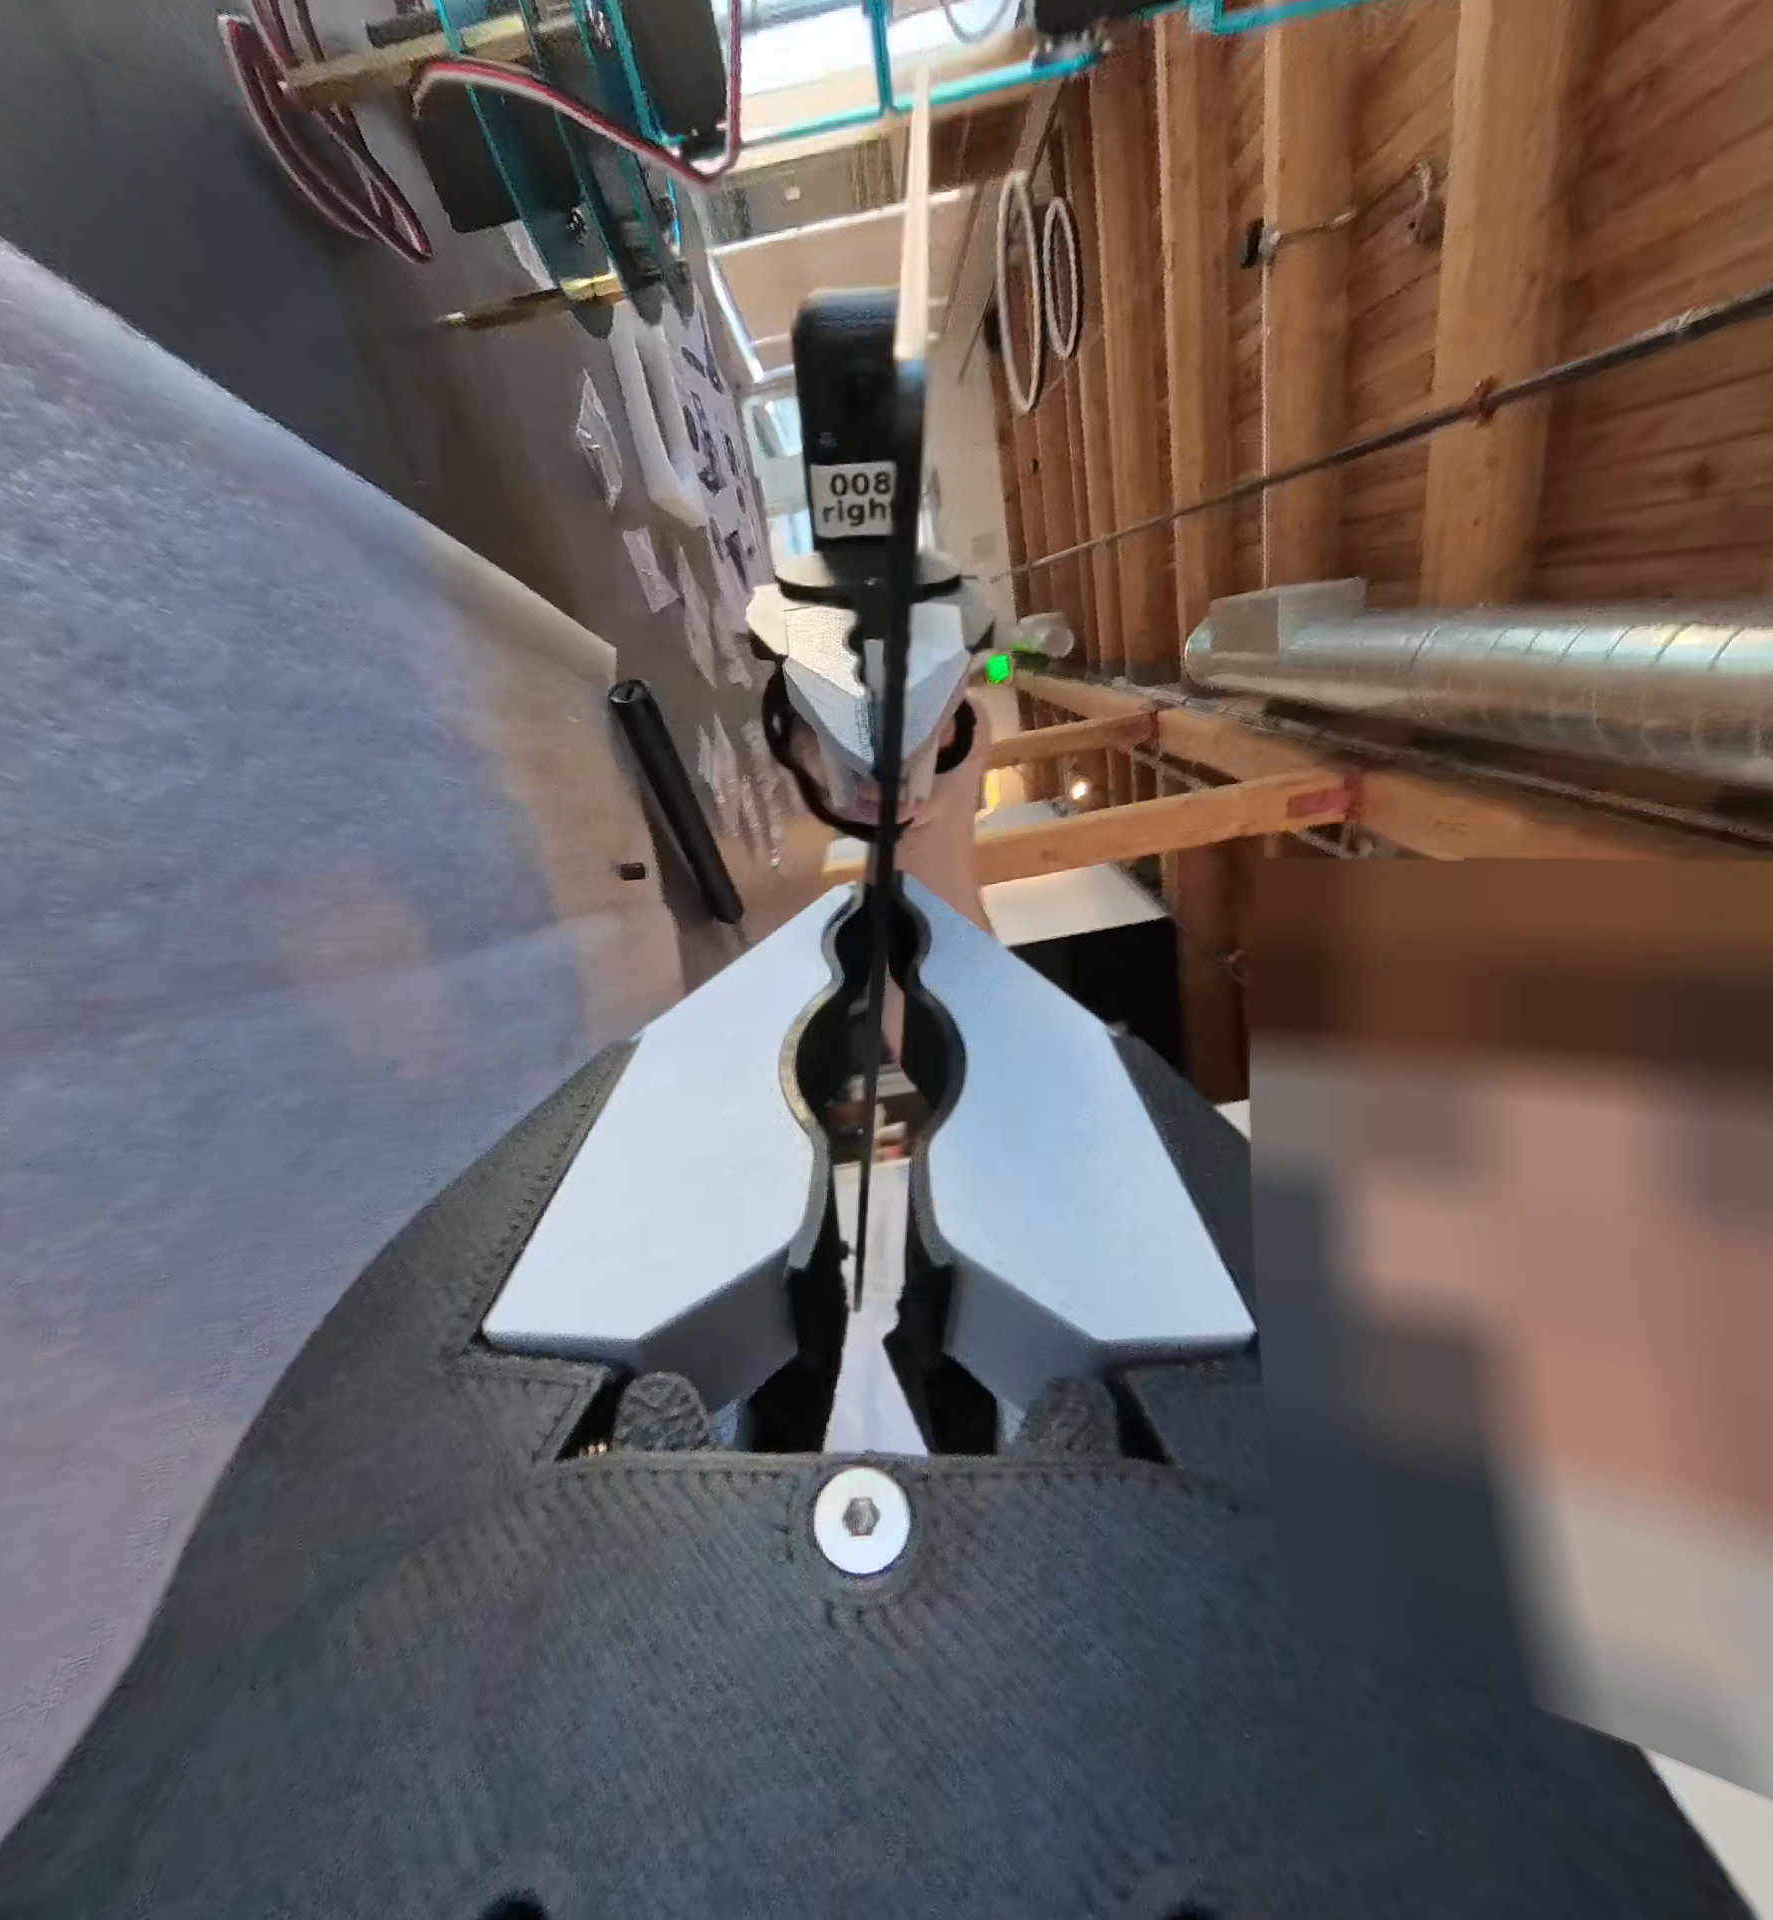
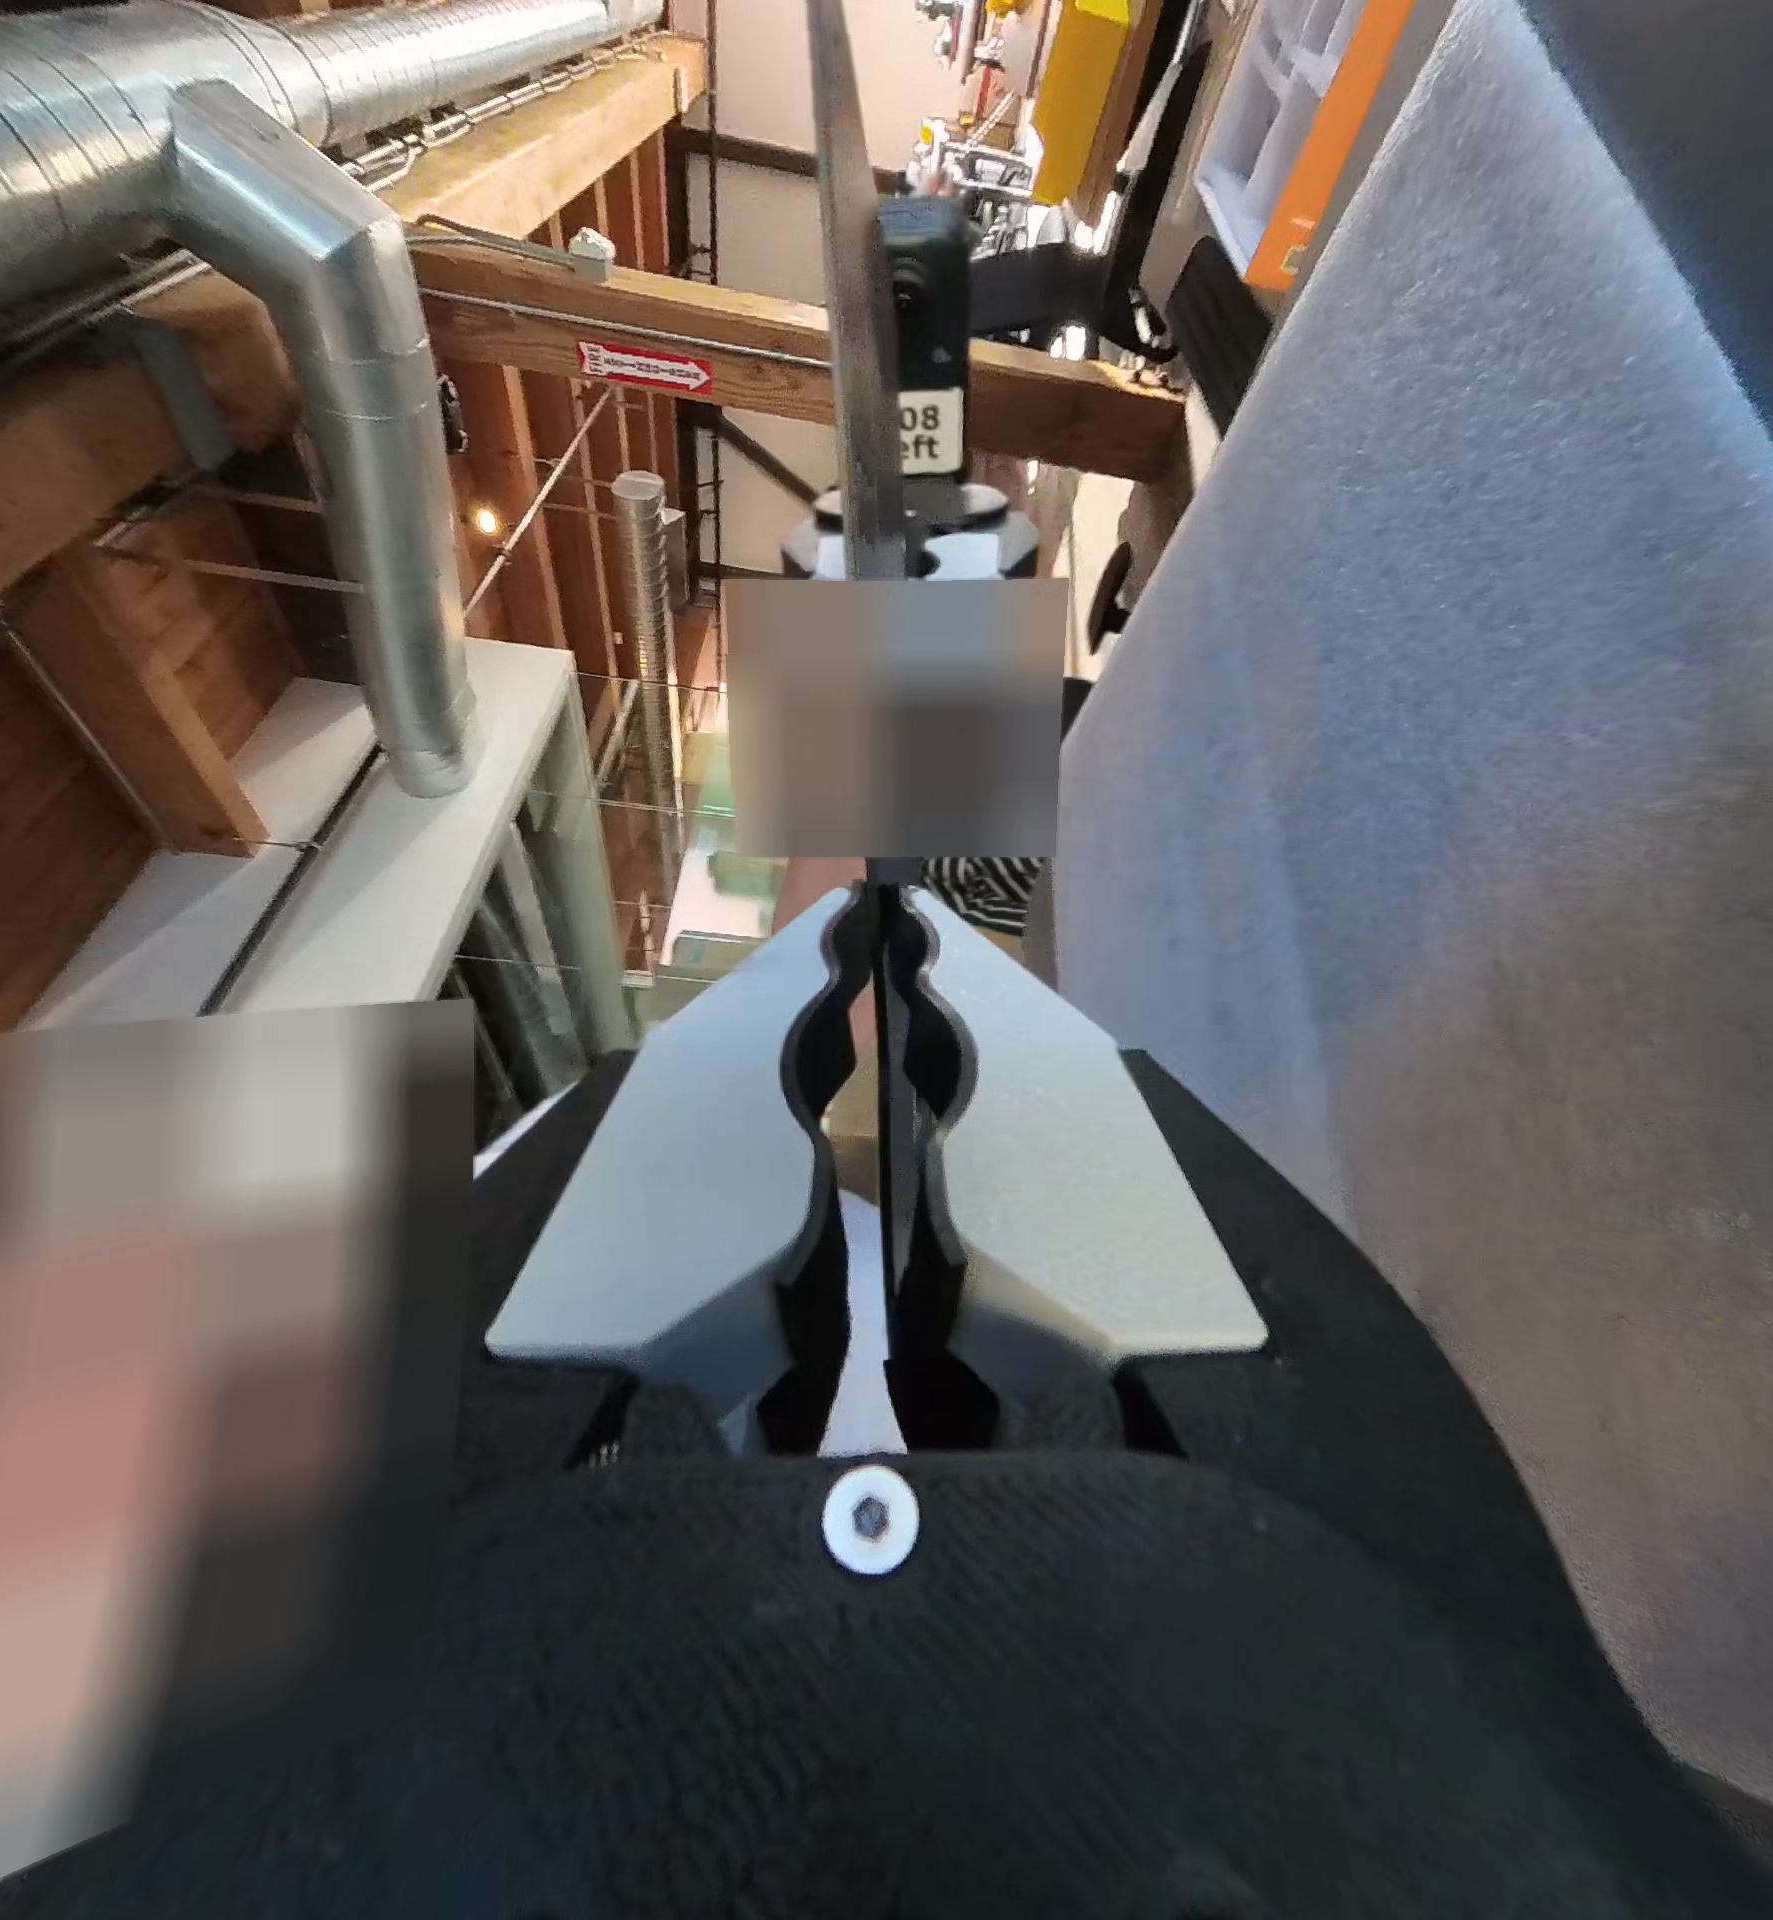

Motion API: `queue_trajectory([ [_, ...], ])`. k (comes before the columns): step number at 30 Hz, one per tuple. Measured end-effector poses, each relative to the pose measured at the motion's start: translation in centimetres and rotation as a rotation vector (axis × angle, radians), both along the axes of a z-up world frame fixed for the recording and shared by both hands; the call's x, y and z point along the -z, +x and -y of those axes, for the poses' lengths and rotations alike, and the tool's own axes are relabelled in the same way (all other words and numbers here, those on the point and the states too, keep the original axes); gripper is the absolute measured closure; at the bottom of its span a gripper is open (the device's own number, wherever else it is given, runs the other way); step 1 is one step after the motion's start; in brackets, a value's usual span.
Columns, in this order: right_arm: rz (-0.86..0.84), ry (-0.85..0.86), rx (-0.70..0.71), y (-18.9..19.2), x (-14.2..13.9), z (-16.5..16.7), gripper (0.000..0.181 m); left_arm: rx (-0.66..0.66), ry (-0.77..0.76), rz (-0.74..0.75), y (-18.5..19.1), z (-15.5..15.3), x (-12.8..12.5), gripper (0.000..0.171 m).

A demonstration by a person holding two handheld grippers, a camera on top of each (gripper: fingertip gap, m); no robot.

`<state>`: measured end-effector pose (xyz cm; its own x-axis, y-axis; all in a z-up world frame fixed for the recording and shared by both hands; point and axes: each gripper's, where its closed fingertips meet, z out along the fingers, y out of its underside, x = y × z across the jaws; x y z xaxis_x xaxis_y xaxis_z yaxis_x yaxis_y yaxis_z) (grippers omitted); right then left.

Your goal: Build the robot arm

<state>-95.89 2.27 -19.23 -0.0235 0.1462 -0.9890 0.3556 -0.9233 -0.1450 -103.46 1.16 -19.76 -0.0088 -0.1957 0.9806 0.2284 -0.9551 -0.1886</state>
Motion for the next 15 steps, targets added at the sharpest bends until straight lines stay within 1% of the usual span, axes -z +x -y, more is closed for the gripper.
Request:
queue_trajectory([
  [2, -0.005, -0.022, -0.019, 0.4, -0.2, -0.2, 0.181, -0.019, -0.036, 0.031, 0.4, 0.1, -0.4, 0.171],
  [3, 0.014, 0.001, -0.031, 0.6, 0.2, -0.3, 0.181, -0.028, -0.030, 0.008, 0.7, 0.2, -0.1, 0.171],
  [5, 0.050, 0.003, -0.054, 0.9, 1.4, -0.4, 0.181, -0.038, -0.022, -0.052, 1.1, 0.5, 1.0, 0.171],
  [6, 0.056, -0.013, -0.061, 1.0, 1.9, -0.4, 0.181, -0.050, -0.036, -0.052, 1.2, 0.6, 1.4, 0.171],
  [9, 0.125, 0.025, -0.085, 1.1, 4.0, -0.4, 0.180, -0.080, -0.064, -0.093, 1.4, 0.8, 3.3, 0.171],
  [12, 0.108, 0.003, -0.103, 1.1, 4.2, -0.1, 0.181, -0.092, -0.130, -0.031, 1.3, 1.1, 4.0, 0.171],
  [15, 0.127, 0.013, -0.118, 1.3, 4.5, 0.0, 0.181, -0.097, -0.160, -0.013, 1.5, 1.3, 4.4, 0.170],
])
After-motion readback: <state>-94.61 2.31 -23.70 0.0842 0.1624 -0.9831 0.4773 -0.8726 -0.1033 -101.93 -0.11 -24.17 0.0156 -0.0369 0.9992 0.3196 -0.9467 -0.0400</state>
